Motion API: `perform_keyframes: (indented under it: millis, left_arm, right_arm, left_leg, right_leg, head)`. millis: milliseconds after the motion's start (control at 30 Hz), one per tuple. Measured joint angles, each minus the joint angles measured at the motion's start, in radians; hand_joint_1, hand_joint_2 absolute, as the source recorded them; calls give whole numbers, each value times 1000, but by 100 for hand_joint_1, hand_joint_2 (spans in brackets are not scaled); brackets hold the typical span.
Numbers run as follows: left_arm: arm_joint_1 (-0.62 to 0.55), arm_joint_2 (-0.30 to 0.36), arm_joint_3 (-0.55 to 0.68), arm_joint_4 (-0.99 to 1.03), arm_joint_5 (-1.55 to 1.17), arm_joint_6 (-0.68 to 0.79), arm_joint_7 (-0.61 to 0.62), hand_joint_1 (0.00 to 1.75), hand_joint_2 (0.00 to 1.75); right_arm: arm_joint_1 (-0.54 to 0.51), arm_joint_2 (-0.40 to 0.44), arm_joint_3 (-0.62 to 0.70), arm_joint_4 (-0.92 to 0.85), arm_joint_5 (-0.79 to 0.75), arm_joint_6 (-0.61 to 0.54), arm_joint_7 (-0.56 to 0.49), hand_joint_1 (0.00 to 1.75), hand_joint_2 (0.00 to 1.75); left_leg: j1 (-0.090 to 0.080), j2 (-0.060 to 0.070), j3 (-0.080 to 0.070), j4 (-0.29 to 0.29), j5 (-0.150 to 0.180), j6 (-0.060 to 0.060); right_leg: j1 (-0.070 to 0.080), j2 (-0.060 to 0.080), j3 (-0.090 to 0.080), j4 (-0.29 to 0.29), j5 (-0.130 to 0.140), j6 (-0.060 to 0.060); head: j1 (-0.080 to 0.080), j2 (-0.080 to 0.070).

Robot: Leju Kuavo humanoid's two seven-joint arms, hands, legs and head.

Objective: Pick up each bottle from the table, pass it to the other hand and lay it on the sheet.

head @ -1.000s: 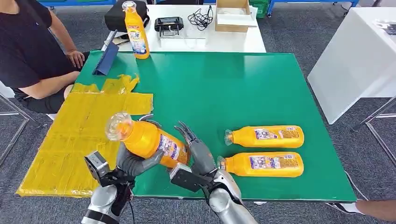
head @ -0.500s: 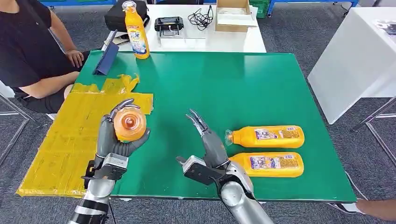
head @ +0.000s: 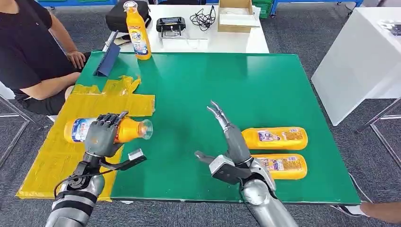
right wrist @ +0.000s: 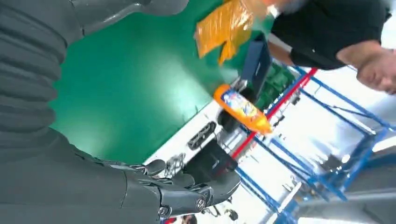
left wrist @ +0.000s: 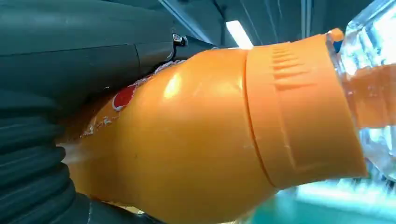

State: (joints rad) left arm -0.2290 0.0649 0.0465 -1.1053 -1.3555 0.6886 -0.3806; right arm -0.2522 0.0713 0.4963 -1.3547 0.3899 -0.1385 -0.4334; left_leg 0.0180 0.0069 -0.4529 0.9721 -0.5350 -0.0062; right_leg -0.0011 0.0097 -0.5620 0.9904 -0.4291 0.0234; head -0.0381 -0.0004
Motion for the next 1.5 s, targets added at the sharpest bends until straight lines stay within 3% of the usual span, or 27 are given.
perform_keyframes:
  millis: [200, 633, 667, 833, 967, 1100, 1367, 1500]
  left_arm:
    - [-25, 61, 3, 190, -47, -10, 55, 175, 175]
    - [-89, 95, 1, 345, -101, -44, 113, 175, 175]
    - [-95, 95, 0, 356, -108, -48, 117, 0, 175]
    - [-137, 97, -14, 421, -167, -88, 137, 0, 175]
    - [-133, 106, -8, 438, 40, -120, -73, 0, 175]
    - [-89, 115, 11, 381, 290, -271, -256, 0, 175]
    - [-8, 134, -6, 200, 782, -590, -322, 0, 175]
    - [-6, 135, -7, 196, 793, -595, -322, 0, 175]
  right_arm:
    - [27, -81, -33, -85, -52, 48, -2, 0, 175]
    - [34, -147, -67, -167, -42, 52, 4, 0, 175]
    - [34, -155, -71, -168, -34, 58, 8, 0, 175]
    - [4, -232, -67, -161, 24, 165, 59, 0, 175]
    - [-4, -353, -63, -157, 26, 244, 69, 0, 175]
    - [13, -443, -72, -161, 37, 264, 71, 0, 175]
    - [50, -510, -75, -163, 36, 269, 73, 0, 175]
    - [51, -511, -75, -164, 35, 269, 73, 0, 175]
  left_leg:
    - [-1, 1, -1, 0, 0, 0]
    - [0, 0, 0, 0, 0, 0]
    - [0, 0, 0, 0, 0, 0]
    - [-1, -4, 2, 0, 0, 0]
    - [-1, -6, 4, 0, 0, 0]
    - [-1, -6, 5, 0, 0, 0]
    - [-1, -6, 4, 0, 0, 0]
    - [-1, -6, 4, 0, 0, 0]
  right_leg:
    - [0, 0, 0, 0, 0, 0]
    - [-1, 0, 1, 0, 0, 0]
    - [-1, 0, 1, 0, 0, 0]
    - [-2, -2, 5, 0, 0, 0]
    - [-3, -4, 7, 0, 0, 0]
    - [-3, -4, 7, 0, 0, 0]
    - [-3, -5, 7, -1, 0, 0]
    - [-3, -5, 7, -1, 0, 0]
  head:
    - [0, 0]
    - [0, 0]
    - [0, 0]
    - [0, 0]
    - [0, 0]
    - [-1, 0]
    - [0, 0]
    - [0, 0]
